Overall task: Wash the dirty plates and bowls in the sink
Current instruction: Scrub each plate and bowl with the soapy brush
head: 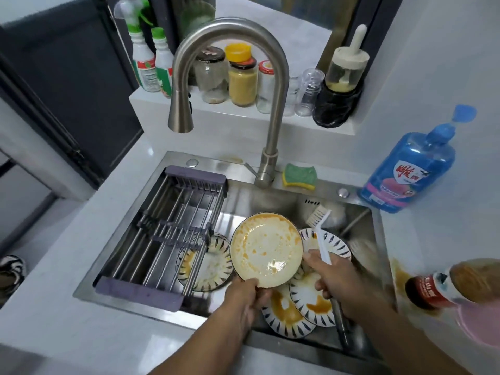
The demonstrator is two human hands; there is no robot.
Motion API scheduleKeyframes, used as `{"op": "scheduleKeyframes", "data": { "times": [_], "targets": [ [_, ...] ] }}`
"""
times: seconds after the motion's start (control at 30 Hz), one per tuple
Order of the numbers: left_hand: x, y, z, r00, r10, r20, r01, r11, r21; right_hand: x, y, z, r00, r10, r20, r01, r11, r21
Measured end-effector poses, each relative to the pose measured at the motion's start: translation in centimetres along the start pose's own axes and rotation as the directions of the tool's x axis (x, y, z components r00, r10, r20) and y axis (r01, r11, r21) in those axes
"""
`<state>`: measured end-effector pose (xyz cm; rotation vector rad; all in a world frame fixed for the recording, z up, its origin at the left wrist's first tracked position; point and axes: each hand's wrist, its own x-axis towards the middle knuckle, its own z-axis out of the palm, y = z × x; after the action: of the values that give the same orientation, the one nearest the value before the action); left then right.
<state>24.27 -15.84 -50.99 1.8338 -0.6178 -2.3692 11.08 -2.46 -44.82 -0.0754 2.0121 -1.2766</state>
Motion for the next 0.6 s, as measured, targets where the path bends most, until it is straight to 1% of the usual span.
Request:
{"op": "scheduleKeyframes", "data": {
  "times": [0.13,0.3,0.4,0.47,0.6],
  "targets": [
    [1.6,-0.2,0.0,0.997,-0.058,-0.04,0.053,0.991,-0.123,0.6,1.2,0.6,0.998,-0.048,0.034,0.053,0.981,-0.189],
    [3.6,-0.3,-0.3,0.989,-0.118,-0.084,0.093,0.962,-0.259,1.2,1.7,1.2,0.982,-0.116,0.151,0.167,0.908,-0.383],
    [4.6,-0.3,-0.3,0.977,-0.194,-0.083,0.143,0.897,-0.418,1.6,1.9,1.6,0.971,-0.119,0.207,0.196,0.891,-0.409],
    [5.2,-0.1,-0.2,0.971,-0.225,-0.083,0.152,0.845,-0.512,2.0,2.0,2.0,0.968,-0.112,0.225,0.199,0.889,-0.414],
    [6.6,-0.1,0.1,0.953,-0.286,-0.101,0.166,0.771,-0.614,3.0,2.4,2.4,0.964,-0.117,0.239,0.215,0.872,-0.441]
  ]
}}
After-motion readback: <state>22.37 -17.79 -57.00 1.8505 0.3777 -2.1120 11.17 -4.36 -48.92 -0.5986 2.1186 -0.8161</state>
